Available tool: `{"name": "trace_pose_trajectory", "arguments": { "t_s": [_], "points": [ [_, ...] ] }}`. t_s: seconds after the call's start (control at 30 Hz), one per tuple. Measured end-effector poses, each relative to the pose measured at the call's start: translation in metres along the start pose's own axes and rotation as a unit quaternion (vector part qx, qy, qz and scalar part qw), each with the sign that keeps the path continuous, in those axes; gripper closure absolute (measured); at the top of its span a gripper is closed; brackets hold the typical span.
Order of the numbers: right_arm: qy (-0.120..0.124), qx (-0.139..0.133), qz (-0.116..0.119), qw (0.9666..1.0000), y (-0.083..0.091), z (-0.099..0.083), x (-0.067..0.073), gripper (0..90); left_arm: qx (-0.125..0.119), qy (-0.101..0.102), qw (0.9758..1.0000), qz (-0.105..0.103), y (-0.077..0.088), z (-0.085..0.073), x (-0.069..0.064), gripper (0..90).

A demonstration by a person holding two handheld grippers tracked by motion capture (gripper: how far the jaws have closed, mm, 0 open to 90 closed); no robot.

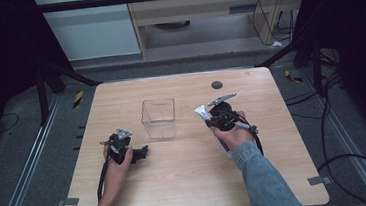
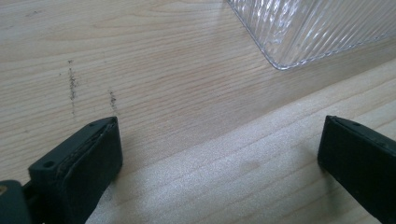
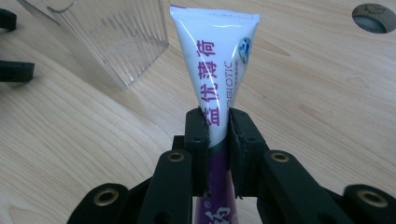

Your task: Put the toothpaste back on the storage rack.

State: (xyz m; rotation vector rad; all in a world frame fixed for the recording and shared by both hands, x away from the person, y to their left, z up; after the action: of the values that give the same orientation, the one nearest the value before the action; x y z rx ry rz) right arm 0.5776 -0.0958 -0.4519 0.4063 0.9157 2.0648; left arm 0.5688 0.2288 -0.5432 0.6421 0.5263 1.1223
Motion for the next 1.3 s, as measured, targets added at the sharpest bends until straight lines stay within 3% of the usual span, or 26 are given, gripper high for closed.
{"name": "trace_pose_trajectory", "arguments": {
  "t_s": [0.43, 0.73, 1.07, 1.3],
  "points": [
    [0.004, -0.035, 0.0, 0.9994, 0.007, 0.009, 0.003, 79.6, 0.0, 0.0, 1.0, 0.0, 0.0, 0.0, 0.0, 0.0],
    [0.002, -0.06, -0.009, 0.9981, 0.021, 0.023, 0.0, 79.6, 0.0, 0.0, 1.0, 0.0, 0.0, 0.0, 0.0, 0.0],
    [-0.004, -0.1, -0.012, 0.9949, 0.032, 0.039, -0.002, 79.6, 0.0, 0.0, 1.0, 0.0, 0.0, 0.0, 0.0, 0.0],
    [-0.003, -0.119, -0.011, 0.9929, 0.034, 0.049, 0.004, 79.6, 0.0, 0.0, 1.0, 0.0, 0.0, 0.0, 0.0, 0.0]
  ]
}}
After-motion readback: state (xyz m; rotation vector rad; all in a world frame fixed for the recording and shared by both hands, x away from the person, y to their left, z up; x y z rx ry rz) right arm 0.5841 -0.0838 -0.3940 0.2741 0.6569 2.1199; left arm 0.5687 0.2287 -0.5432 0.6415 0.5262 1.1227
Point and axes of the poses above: each handheld gripper's, and its own axes: y roughly backward along the jaws, z roughly out of its top, x roughly to its left, the point moved 5 cm from there along -y, roughly forward along the jaws, and after that the axes turned 7 degrees about y, right-handed, at the moved point
